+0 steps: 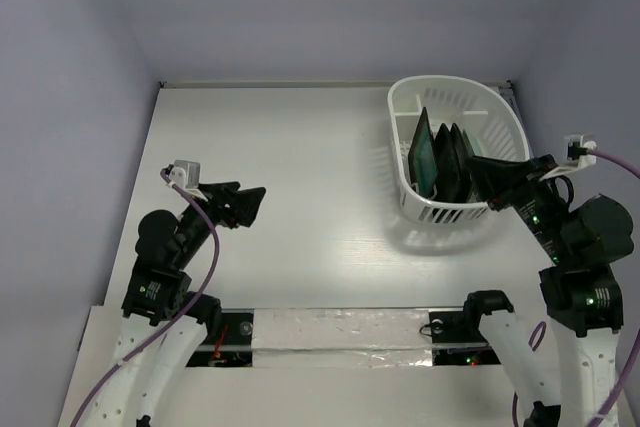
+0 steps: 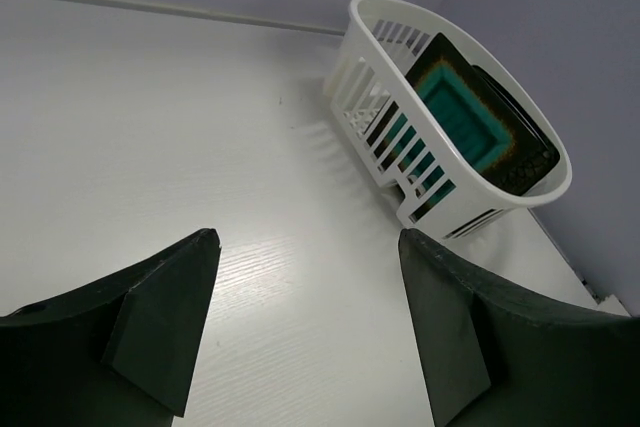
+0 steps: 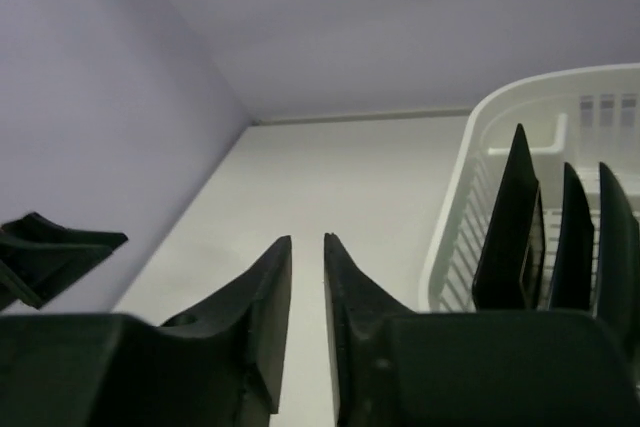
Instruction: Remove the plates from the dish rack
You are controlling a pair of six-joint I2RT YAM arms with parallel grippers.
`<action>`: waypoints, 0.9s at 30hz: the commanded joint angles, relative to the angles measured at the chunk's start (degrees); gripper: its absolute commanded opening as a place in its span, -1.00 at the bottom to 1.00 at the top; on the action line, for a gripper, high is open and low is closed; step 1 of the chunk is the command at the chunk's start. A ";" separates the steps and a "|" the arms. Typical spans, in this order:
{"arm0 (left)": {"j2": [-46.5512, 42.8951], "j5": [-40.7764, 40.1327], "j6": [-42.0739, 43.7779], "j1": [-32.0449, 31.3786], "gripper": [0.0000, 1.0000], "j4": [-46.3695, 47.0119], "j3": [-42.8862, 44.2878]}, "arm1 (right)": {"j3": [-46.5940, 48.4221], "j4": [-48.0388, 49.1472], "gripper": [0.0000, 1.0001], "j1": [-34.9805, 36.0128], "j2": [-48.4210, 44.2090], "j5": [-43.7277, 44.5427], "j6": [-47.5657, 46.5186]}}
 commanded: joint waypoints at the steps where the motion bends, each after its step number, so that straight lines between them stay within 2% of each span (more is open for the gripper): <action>1: -0.35 1.67 0.68 0.12 0.38 1.67 1.85 | 3.59 -1.29 -0.59 -0.25 1.65 -2.28 -1.26; 2: -0.62 1.94 0.42 0.12 0.36 1.75 1.76 | 3.77 -1.20 -0.67 -0.25 2.27 -1.23 -1.52; 4: -0.88 2.99 0.24 0.12 0.27 1.23 2.02 | 3.94 -1.46 -0.72 -0.25 2.97 -0.08 -2.22; 6: -1.58 3.09 1.20 0.12 -0.08 -0.08 1.93 | 4.47 -2.60 -0.80 -0.25 4.55 2.19 -3.10; 7: -2.02 2.74 1.38 0.12 -0.08 -0.09 1.67 | 4.73 -2.95 -0.83 -0.25 5.34 3.08 -3.62; 8: -2.20 2.38 1.38 0.12 -0.42 -0.18 1.49 | 4.91 -3.48 -0.90 -0.25 7.26 4.04 -3.98; 10: -2.03 2.21 1.21 0.12 -0.71 0.26 1.05 | 6.04 -5.06 -0.98 -0.25 9.64 6.15 -4.86; 11: -1.42 2.21 1.03 0.12 -0.92 0.52 0.97 | 6.23 -5.24 -1.00 -0.25 10.87 7.29 -5.56; 12: -1.06 2.03 0.94 0.12 -0.99 0.61 0.88 | 6.32 -5.42 -1.00 -0.25 12.97 11.39 -5.48; 19: -0.62 0.54 1.03 0.12 -1.00 -0.26 0.70 | 8.94 -5.85 -1.00 9.05 22.72 27.68 -7.75; 20: -0.88 0.36 0.94 0.12 -0.96 -0.27 0.70 | 11.04 -6.73 -0.94 10.54 24.40 29.78 -8.28; 22: -0.97 0.36 0.68 0.12 -0.72 -0.27 0.53 | 12.99 -9.37 -0.63 14.15 27.74 36.46 -9.34; 23: -1.06 0.45 0.59 0.12 -0.51 -0.18 0.44 | 13.78 -10.24 -0.43 14.86 30.89 38.57 -10.04; 24: -1.15 0.62 0.51 0.12 -0.41 -0.26 0.35 | 14.74 -11.38 -0.02 14.87 32.23 42.07 -10.39; 26: -1.32 0.71 0.42 0.12 -0.18 -0.09 0.17 | 14.93 -11.92 0.32 14.87 35.82 44.12 -11.71; 27: -1.58 0.71 0.42 0.12 -0.13 0.00 0.17 | 15.36 -12.27 0.39 14.87 36.98 45.17 -12.24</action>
